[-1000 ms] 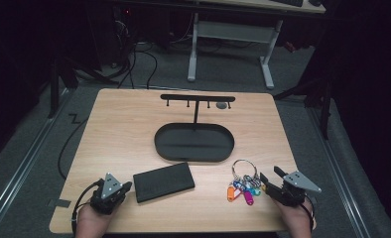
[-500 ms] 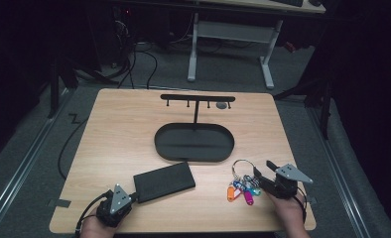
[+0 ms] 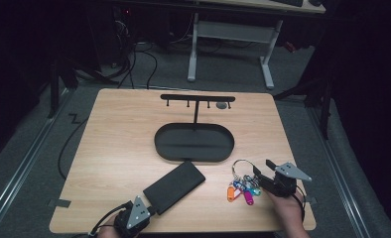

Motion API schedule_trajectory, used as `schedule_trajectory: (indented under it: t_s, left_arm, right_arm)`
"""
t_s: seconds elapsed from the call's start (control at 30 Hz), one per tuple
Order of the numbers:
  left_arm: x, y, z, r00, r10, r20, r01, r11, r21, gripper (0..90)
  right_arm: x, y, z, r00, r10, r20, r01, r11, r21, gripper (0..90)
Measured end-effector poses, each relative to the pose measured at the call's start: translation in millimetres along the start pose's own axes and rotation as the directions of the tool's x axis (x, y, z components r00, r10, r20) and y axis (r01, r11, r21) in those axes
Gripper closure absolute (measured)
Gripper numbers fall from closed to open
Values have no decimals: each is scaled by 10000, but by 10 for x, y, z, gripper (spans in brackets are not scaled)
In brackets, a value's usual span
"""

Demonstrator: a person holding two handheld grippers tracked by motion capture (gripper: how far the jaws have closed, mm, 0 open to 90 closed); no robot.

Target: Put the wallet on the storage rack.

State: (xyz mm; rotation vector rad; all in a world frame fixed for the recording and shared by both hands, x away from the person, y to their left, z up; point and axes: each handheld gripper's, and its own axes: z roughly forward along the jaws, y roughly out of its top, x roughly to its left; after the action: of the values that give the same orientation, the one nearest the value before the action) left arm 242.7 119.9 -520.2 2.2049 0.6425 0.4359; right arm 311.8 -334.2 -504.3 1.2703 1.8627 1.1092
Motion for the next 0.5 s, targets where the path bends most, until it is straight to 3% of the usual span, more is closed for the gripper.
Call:
schedule_trajectory:
  t_s: [0.17, 0.23, 0.33, 0.43, 0.5]
  left_arm:
    - [-120, 86, 28, 9987, 404, 308, -399, 9991, -167, 881]
    - [-113, 107, -4, 9989, 452, 90, -447, 9976, -525, 812]
    - [-54, 144, -11, 10000, 52, 8, -51, 9951, -983, 652]
    - [-25, 210, 87, 9999, -61, 93, 70, 9946, -1035, 540]
    - [-4, 314, 184, 9997, 147, 181, -128, 9948, -1006, 521]
  right_arm:
    - [-16, -22, -29, 9999, 57, 99, -57, 10000, 45, 411]
    - [-26, -33, -52, 9999, 34, 152, -35, 10000, 27, 412]
    - [-43, -56, -87, 9997, 97, 242, -98, 9999, 68, 412]
    - [-64, -79, -111, 9994, 100, 323, -103, 9999, 110, 412]
    - [-74, -89, -125, 9992, 100, 392, -105, 9999, 122, 412]
